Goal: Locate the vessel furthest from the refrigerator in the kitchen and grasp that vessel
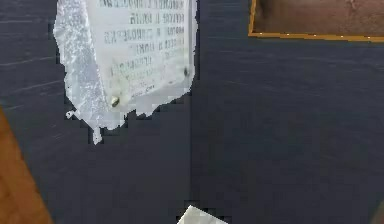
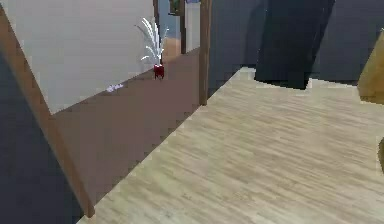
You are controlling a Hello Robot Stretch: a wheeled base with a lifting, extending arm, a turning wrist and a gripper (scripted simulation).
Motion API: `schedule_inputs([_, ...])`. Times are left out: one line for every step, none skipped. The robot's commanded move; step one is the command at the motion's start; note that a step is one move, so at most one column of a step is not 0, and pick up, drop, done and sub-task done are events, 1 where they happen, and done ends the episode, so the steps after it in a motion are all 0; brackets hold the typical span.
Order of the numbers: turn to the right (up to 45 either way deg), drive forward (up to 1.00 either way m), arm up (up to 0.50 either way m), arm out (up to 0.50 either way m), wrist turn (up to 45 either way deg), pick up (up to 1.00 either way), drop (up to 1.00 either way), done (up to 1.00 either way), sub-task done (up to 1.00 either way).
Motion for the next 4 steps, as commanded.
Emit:
schedule_inputs([45.0,0.0,0.0,0.0,0.0,0.0,0.0,0.0,0.0])
schedule_inputs([45.0,0.0,0.0,0.0,0.0,0.0,0.0,0.0,0.0])
schedule_inputs([27.0,0.0,0.0,0.0,0.0,0.0,0.0,0.0,0.0])
schedule_inputs([0.0,1.0,0.0,0.0,0.0,0.0,0.0,0.0,0.0])
